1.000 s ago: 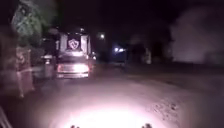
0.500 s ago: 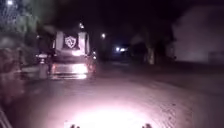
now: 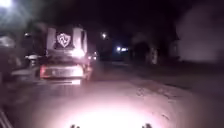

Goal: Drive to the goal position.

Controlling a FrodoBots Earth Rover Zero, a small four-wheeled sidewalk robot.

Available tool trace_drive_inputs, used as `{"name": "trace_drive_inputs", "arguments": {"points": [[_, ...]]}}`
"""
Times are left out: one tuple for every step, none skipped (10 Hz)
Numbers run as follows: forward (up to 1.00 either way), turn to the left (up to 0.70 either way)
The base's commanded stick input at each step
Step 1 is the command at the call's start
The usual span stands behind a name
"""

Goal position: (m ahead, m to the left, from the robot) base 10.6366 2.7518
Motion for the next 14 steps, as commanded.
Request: {"name": "trace_drive_inputs", "arguments": {"points": [[1.0, 0.0], [1.0, 0.0], [1.0, 0.0], [1.0, 0.0], [1.0, 0.0], [1.0, 0.0], [1.0, 0.0], [1.0, 0.0], [1.0, 0.0], [1.0, -0.21], [1.0, -0.4], [1.0, -0.17], [1.0, 0.0], [1.0, 0.0]]}}
